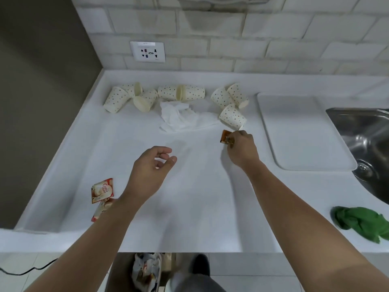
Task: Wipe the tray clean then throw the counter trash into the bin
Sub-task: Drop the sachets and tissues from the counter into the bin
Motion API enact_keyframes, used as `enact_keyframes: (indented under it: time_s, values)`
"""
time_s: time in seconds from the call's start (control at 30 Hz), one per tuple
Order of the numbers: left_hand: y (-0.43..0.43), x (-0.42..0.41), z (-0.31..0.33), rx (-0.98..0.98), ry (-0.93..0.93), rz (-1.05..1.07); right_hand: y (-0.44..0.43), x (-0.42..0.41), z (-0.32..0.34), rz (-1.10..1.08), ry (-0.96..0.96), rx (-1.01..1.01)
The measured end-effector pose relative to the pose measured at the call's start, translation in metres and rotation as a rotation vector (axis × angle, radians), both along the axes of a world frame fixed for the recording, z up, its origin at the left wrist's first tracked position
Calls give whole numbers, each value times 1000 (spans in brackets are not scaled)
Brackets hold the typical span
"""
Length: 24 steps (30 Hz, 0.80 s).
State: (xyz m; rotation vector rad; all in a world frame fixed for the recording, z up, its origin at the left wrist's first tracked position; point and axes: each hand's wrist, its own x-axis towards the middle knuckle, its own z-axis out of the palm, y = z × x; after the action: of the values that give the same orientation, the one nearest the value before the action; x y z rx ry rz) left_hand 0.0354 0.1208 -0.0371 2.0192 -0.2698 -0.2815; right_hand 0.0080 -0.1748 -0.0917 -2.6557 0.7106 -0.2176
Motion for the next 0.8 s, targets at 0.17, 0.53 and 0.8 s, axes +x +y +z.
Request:
enact_keyframes:
  time_s: [0.17,0.53,0.8]
  values:
    - [-9,4,-5,9,15,12,-5,2,-14,41,58,-121]
    - [-16,8,-13,56,48,30,-10,31,-17,24,392,61]
    - [3,4,-22,14,120,61,46,17,14,22,39,673]
